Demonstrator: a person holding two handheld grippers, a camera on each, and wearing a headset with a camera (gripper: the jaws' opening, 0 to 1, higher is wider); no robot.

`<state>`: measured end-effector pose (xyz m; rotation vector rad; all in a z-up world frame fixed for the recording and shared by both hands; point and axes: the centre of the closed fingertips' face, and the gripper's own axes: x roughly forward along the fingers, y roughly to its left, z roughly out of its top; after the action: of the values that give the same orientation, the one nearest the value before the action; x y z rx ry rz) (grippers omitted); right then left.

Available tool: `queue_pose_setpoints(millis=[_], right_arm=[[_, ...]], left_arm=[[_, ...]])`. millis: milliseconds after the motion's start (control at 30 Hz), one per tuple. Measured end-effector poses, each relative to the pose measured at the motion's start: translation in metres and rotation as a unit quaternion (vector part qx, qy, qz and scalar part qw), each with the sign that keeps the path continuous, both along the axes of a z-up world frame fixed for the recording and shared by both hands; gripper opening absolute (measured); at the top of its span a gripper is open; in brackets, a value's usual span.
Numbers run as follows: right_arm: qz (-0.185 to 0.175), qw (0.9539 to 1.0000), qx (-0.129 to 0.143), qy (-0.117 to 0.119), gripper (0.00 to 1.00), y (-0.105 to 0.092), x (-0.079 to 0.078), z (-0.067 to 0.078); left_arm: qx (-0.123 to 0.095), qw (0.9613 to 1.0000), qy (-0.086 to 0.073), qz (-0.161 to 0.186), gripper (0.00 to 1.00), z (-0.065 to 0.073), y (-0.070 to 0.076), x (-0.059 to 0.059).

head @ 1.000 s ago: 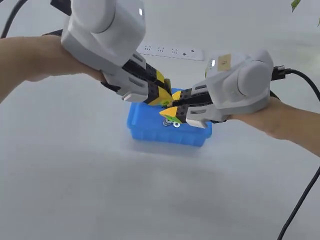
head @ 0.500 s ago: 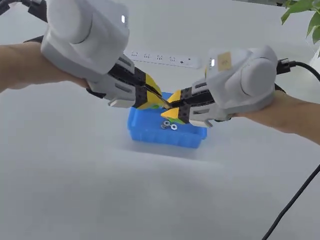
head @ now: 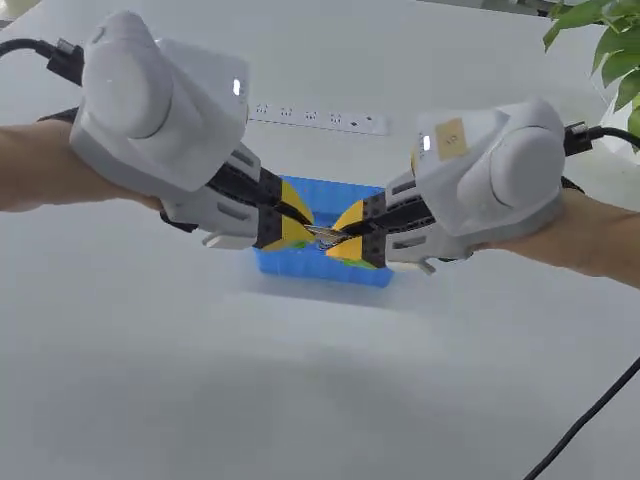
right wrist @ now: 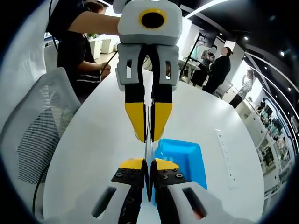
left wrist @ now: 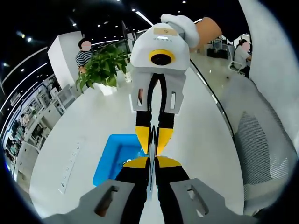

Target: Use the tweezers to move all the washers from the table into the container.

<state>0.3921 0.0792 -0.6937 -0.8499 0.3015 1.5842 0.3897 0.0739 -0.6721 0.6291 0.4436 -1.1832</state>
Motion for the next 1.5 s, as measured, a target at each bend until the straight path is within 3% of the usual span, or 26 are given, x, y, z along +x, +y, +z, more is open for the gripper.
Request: queue_pose_setpoints(millis=[200, 400, 500, 633, 767, 933, 1067, 1500], right_arm=[[0.000, 0.9997, -0.020, 0.013, 0.07, -0.006, -0.006, -0.018], [-0.014, 0.9985, -0.040, 0.035, 0.07, -0.009, -0.010, -0.047], [-0.030, 0.9973, -0.046, 0.048, 0.07, -0.008, -0.013, -0.064], [-0.039, 0.9955, -0.059, 0.063, 0.08, -0.008, -0.015, -0.089], [-0.038, 0.9937, -0.071, 0.078, 0.08, -0.009, -0.014, -0.105], [-0.032, 0.9921, -0.073, 0.097, 0.08, -0.015, -0.013, -0.113], [-0.038, 0.9908, -0.071, 0.108, 0.08, -0.014, -0.012, -0.112], [-0.051, 0.9906, -0.096, 0.082, 0.12, -0.016, -0.007, -0.113]], left_arm=[[0.000, 0.9999, 0.017, 0.003, 0.09, -0.021, -0.004, -0.004], [-0.019, 0.9982, 0.054, 0.019, 0.09, -0.053, -0.006, -0.009], [-0.010, 0.9979, 0.061, 0.020, 0.09, -0.069, -0.007, -0.011], [0.004, 0.9964, 0.082, 0.022, 0.09, -0.093, -0.006, -0.013], [0.012, 0.9946, 0.100, 0.024, 0.09, -0.113, -0.007, -0.014], [0.000, 0.9942, 0.104, 0.026, 0.09, -0.119, -0.010, -0.013], [0.011, 0.9943, 0.103, 0.026, 0.09, -0.125, -0.012, -0.010], [0.028, 0.9940, 0.102, 0.028, 0.10, -0.128, -0.012, -0.009]])
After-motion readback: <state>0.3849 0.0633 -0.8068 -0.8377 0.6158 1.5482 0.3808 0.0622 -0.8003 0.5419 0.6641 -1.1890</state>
